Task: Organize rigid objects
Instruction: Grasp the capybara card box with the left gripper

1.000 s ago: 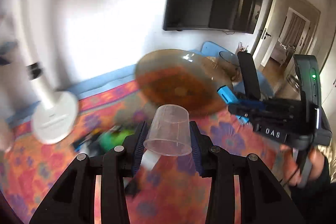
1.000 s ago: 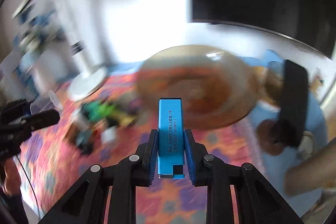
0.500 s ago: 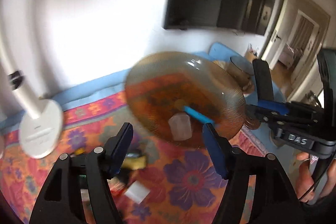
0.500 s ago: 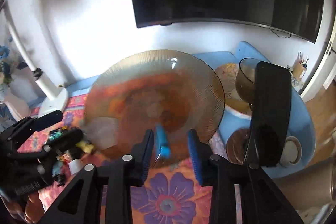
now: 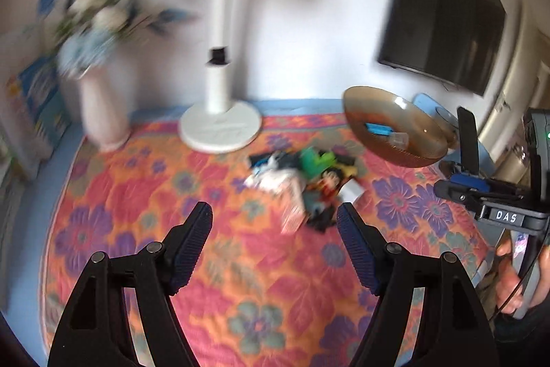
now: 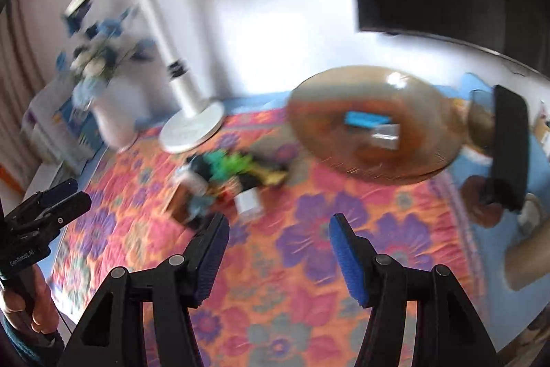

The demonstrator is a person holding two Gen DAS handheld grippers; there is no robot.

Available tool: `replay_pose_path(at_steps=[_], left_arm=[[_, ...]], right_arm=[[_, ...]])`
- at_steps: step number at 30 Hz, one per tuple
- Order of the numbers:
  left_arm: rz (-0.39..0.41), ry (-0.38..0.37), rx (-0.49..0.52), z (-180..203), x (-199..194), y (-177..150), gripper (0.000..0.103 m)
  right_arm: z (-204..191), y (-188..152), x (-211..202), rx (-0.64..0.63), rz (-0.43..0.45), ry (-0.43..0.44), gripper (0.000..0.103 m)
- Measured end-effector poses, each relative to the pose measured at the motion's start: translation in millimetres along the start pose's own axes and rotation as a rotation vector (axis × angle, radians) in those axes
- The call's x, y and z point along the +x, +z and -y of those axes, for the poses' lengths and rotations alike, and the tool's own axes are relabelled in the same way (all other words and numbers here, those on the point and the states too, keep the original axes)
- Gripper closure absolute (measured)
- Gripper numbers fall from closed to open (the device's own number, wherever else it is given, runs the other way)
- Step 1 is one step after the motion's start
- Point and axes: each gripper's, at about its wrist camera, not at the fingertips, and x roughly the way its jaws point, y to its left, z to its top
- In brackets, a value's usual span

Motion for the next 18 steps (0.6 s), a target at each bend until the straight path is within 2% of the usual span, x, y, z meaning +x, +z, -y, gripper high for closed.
replay_pose_path(at_steps=[3,6,12,18], left_arm=[[0.005,0.011,-0.055,-11,-6,-19,0.03],[-0.01,0.005,-0.058,-10,-1,-32,0.03],[-0.013,-0.011,-0.026,0,7,-27,0.03],[-0.052,-0.021,0.02,6,29,-16,0.03]], right_arm=[[-19,-7,2,-0.029,-0.004,0.01,0.044],[-31,-10,4,-0.05,-0.01,0.004,0.044],[-35,-9,6,-0.052,-0.014,0.002,0.044],[-25,-6,22,-0.038,-0.043,-0.007,0.044]])
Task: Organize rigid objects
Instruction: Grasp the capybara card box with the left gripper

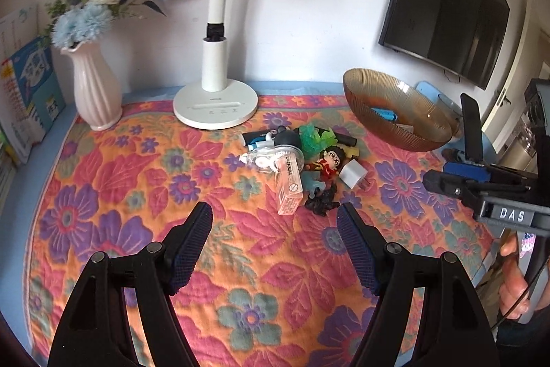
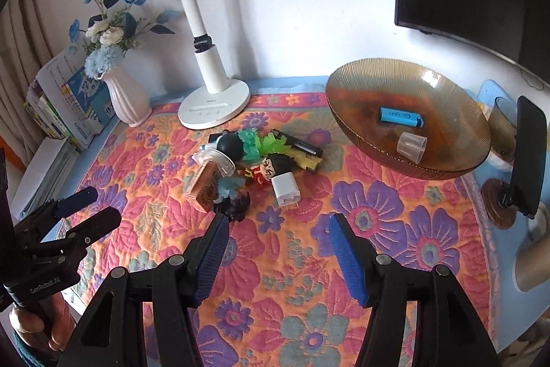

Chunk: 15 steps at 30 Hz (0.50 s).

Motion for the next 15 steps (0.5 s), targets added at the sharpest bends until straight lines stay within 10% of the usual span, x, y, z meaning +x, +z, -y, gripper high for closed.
replay_pose_path(at_steps=[15], left_arm=[[-0.152,-0.011,0.073,11,102,22,0.036]], right_arm=[[9,20,99,-0.048,-0.116,0.005,0.051]])
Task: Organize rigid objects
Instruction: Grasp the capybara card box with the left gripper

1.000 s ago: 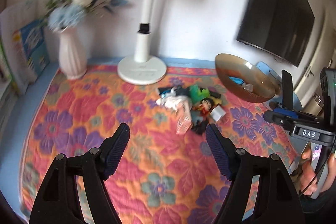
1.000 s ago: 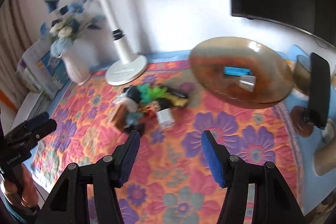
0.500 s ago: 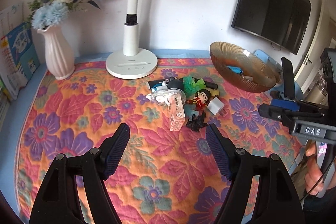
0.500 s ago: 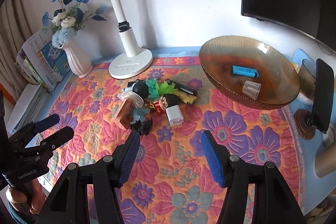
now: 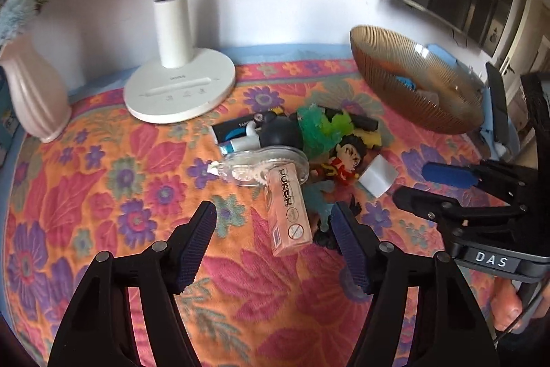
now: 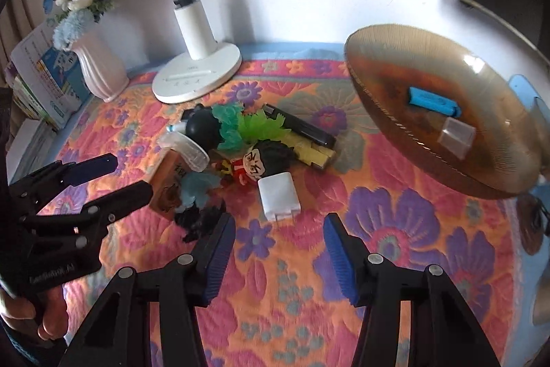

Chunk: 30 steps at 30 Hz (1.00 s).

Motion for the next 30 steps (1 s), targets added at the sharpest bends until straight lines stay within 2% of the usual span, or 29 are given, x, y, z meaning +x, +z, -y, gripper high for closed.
replay_pose_path(at_steps=[3,6,10,13,16,20,21,23,24,26,30], left_arm=[[-0.019,0.02,-0.018,-11,12,-1,0.037],[-0.021,0.007,-0.08,-35,15,-5,0.037],[-0.037,0.064,-0.106,-58,14,-13,0.038],[-0.041,-0.005,-0.101,-61,12,-16,0.039],[-0.055,-0.051,-0.059,-49,17,-13,0.038],[-0.066,-0.059,-0.031,-30,30,-9,0.037],[-0.074,-0.052,-0.027,-27,34,-9,0.038],[-0.075,-0.001,-0.013,-19,37,-9,0.065],[-0.069,0.009,0.001,-17,35,-10,0.065],[-0.068,-0.032,-0.01,-17,27,-15,0.065],[-0.051,-0.038,0.001,-8,4,-35,0.065]], right_arm=[[0,5,17,-0.002,-0.016,0.002,0.051],[1,8,28,0.005,-0.03,0.018,0.054],[-2,8,35,-0.002,-0.034,0.031,0.057],[-4,7,38,0.003,-0.036,0.032,0.058],[-1,7,39,0.016,-0.033,0.036,0.06],[2,7,37,0.025,-0.031,0.021,0.069],[2,7,37,0.022,-0.03,0.015,0.074],[2,4,34,0.012,-0.029,0.014,0.074],[1,2,32,0.002,-0.027,0.012,0.074],[-2,-4,24,-0.018,-0.025,0.004,0.075],[-5,-21,3,-0.035,-0.028,0.017,0.076]])
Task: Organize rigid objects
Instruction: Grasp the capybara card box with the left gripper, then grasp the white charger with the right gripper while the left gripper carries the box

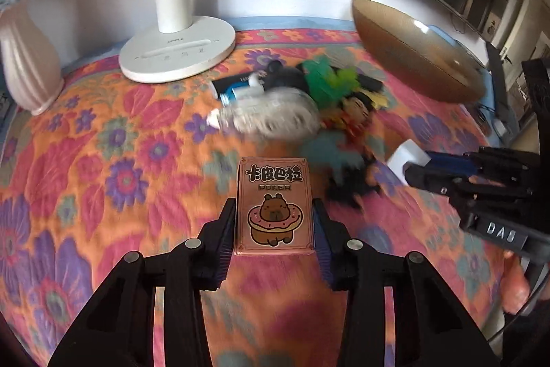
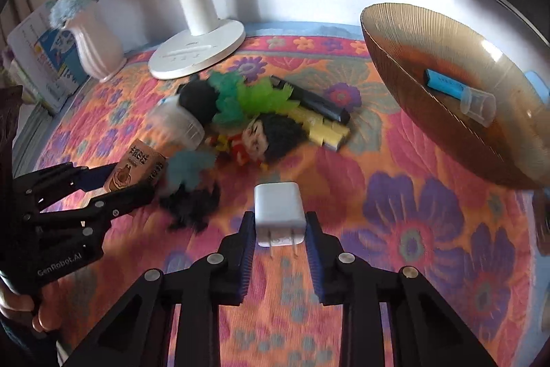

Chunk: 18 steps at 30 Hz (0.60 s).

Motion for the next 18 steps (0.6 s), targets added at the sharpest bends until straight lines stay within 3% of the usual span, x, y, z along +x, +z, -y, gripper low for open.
replay_pose_path(at_steps=[6,12,15,18], left_arm=[[0.009,-0.032,-0.018,10,-26,-33,0.065],[0.005,-0.018,-0.039,14,-27,-41,0.065],[0.002,0.001,-0.054,10,-27,-42,0.065],[0.003,0.008,-0.064,8,-26,-43,0.065]], right_arm=[[-8,-38,-25,-0.044,-0.001,0.0,0.076],[-7,-41,-26,-0.026,0.021,-0.03,0.075],[-2,-25,-17,0.0,0.032,-0.052,0.044],[-3,-9,-3,0.014,0.023,-0.021,0.044]])
